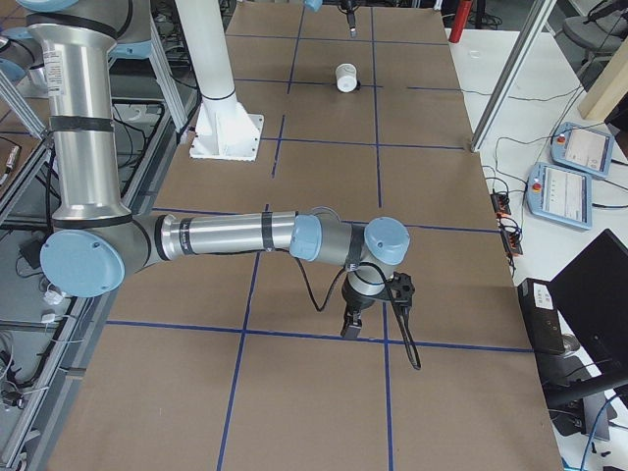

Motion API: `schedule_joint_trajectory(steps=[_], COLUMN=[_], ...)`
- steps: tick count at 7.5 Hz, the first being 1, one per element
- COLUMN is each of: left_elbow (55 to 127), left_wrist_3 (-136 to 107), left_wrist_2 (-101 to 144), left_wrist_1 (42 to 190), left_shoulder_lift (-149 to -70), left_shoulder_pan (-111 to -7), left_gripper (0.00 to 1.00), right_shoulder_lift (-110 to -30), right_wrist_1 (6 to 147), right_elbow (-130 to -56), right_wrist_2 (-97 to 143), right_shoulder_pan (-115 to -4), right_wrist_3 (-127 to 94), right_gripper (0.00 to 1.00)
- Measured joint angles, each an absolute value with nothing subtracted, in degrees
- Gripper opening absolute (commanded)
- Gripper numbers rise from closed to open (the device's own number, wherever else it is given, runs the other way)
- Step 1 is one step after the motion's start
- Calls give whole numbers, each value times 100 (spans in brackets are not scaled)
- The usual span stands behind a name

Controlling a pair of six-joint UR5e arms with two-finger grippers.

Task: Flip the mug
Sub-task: 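Reach the left gripper to the mug's open rim and grasp it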

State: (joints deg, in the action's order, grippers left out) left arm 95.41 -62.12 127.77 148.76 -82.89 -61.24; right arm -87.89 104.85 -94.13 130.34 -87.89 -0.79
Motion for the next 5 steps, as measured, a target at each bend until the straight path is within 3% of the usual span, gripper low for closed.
schedule_joint_trajectory(steps=[3,5], left_elbow=[9476,8827], left_wrist_3=[-8551,-9028], left_wrist_2=[11747,10717], left_wrist_1=[17438,18786], left_shoulder_lift=[-8247,-8572], left_shoulder_pan=[-4823,-4336], left_gripper=[100,100], right_shoulder_lift=[-8791,-8791], right_wrist_1=[10485,10485], right_elbow=[-9413,-9413], right_wrist_2=[13034,13034], right_shoulder_pan=[-8789,-8789], right_wrist_3=[-79,-79], right_gripper=[100,100])
